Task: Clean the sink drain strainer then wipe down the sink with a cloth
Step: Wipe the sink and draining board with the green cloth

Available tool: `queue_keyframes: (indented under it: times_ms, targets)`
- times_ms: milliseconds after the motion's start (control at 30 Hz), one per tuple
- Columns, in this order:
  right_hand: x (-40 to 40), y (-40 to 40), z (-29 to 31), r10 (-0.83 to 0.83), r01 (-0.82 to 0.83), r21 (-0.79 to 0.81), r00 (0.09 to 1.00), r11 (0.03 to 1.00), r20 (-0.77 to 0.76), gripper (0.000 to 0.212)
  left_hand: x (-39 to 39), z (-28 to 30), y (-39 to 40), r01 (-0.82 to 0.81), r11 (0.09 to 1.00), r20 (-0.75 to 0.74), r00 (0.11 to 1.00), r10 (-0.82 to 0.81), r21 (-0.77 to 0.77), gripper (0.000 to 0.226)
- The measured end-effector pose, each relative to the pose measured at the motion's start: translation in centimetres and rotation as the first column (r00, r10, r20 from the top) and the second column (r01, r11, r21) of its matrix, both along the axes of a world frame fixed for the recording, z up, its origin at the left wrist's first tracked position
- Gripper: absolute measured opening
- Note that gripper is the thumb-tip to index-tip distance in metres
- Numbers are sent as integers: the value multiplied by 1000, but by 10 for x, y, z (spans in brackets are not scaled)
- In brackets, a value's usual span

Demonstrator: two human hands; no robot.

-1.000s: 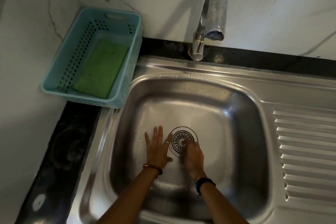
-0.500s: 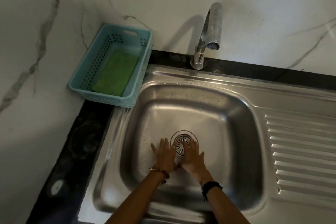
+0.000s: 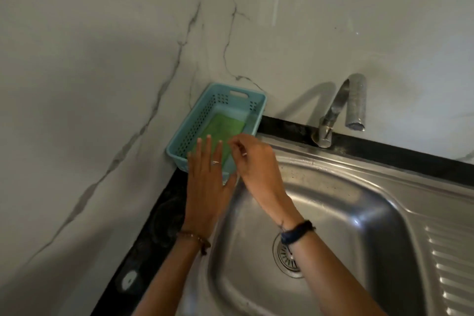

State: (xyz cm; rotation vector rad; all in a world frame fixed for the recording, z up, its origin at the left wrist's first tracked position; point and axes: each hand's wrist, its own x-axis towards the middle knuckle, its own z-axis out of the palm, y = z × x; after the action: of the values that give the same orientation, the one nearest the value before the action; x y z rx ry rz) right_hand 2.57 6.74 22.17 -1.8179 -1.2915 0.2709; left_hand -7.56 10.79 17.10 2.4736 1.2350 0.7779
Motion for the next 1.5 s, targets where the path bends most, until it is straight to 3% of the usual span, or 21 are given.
queue_keyframes:
  times_ms: [100, 233, 300, 500, 567, 633, 700, 767, 867, 967, 1067, 1133, 1200, 1300, 1400, 1433, 1500]
  targets:
    - [6, 56, -1, 112, -86, -253, 989, 964, 93, 25, -10, -4, 22, -68, 992, -117, 992, 55, -111, 94]
    - [15, 100, -25, 465, -221, -703, 868, 675, 174, 46, -10, -20, 33, -97, 976, -174, 983, 63, -196, 114]
    - [15, 106, -42, 547, -191, -780, 808, 596, 220, 53, -11, -24, 35, -97, 975, -180, 982, 62, -197, 114]
    - [9, 112, -53, 568, -169, -691, 719, 702, 401, 33, -12, -22, 35, -84, 978, -210, 977, 43, -190, 110]
    - [7, 114, -51, 523, -149, -662, 746, 735, 412, 25, -12, -21, 35, -86, 972, -228, 973, 35, -217, 109]
    - [10, 113, -45, 404, -139, -585, 845, 799, 350, 25, -12, -17, 34, -91, 964, -221, 975, 35, -249, 111]
    - [21, 106, -31, 199, -119, -405, 967, 906, 161, 22, -12, -11, 32, -102, 953, -201, 979, 44, -286, 113]
    - [32, 92, -7, 36, -62, -172, 988, 983, -147, 9, -10, -4, 29, -104, 929, -130, 990, 61, -355, 114]
    - [44, 59, 35, 13, 15, 52, 863, 999, -505, 13, 1, 14, 19, -50, 940, 92, 992, 86, -339, 110]
    - [42, 18, 64, 119, -1, 165, 698, 986, -706, 20, 18, 42, -2, 179, 942, 387, 920, -58, -283, 101]
    - [33, -22, 75, 174, 11, 234, 633, 972, -754, 14, 31, 67, -29, 501, 782, 672, 726, -146, -372, 73]
    - [31, -44, 75, 172, 50, 251, 600, 967, -781, 11, 38, 72, -45, 643, 638, 821, 570, -28, -425, 51]
    - [32, -63, 71, 153, 68, 235, 580, 970, -800, 9, 43, 73, -61, 699, 500, 848, 506, 160, -511, 34]
    - [34, -89, 60, 78, 73, 166, 658, 983, -749, 15, 50, 70, -84, 712, 361, 796, 506, 332, -603, 44]
    - [36, -114, 39, -98, 133, 34, 856, 990, -508, 38, 51, 65, -106, 699, 278, 743, 548, 383, -659, 35]
    - [35, -123, 31, -139, 165, 16, 877, 986, -460, 40, 51, 62, -113, 673, 271, 720, 590, 365, -689, 31]
    - [30, -139, 15, -182, 224, 24, 843, 974, -506, 41, 51, 57, -127, 595, 284, 659, 690, 298, -752, 32]
